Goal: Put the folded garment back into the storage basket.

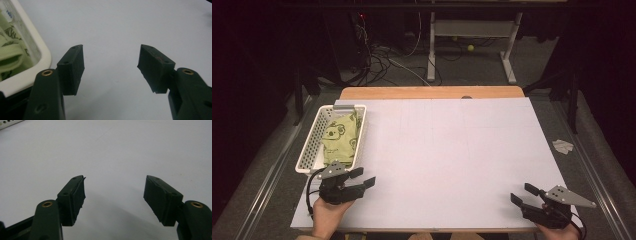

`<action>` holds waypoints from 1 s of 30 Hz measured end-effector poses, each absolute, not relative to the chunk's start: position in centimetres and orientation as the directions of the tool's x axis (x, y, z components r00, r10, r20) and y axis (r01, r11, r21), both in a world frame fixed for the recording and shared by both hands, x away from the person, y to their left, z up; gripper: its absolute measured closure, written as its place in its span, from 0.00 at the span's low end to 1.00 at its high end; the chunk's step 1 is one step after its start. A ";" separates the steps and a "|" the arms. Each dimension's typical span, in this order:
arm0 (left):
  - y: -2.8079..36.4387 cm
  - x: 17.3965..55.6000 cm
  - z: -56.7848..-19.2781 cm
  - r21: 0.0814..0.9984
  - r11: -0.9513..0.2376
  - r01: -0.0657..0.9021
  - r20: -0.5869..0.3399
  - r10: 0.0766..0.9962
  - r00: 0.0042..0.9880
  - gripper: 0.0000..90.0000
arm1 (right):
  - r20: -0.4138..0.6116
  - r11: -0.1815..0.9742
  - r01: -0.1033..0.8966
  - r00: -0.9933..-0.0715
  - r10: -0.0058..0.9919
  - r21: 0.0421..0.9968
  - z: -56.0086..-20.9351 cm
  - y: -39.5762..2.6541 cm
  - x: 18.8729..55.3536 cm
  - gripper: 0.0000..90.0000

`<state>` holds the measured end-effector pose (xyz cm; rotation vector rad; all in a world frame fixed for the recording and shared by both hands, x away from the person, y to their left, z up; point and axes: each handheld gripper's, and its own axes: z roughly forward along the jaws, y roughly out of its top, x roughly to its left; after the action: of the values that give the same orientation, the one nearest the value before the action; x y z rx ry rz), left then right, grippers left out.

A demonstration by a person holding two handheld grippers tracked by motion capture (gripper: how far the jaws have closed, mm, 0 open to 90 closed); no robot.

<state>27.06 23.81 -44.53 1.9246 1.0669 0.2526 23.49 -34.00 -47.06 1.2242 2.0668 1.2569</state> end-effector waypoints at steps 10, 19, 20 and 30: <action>25.0 26.1 -45.1 0.791 -0.205 0.577 -0.226 0.778 0.586 0.39 | 0.083 0.200 0.466 -0.519 0.851 0.862 -47.1 -33.9 23.5 0.38; 25.5 25.6 -45.6 0.794 -0.191 0.576 -0.228 0.785 0.575 0.39 | 0.083 0.198 0.462 -0.520 0.850 0.865 -47.0 -34.0 23.4 0.38; 25.6 25.6 -45.7 0.795 -0.188 0.576 -0.229 0.787 0.573 0.39 | 0.083 0.197 0.461 -0.520 0.850 0.865 -47.0 -34.0 23.4 0.38; 26.8 25.0 -46.2 0.799 -0.150 0.582 -0.247 0.801 0.545 0.39 | 0.088 0.183 0.454 -0.514 0.853 0.872 -46.9 -34.2 23.2 0.38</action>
<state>25.04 26.76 -46.24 1.8433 1.1366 0.2924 23.24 -34.16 -46.90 1.2266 2.0443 1.2767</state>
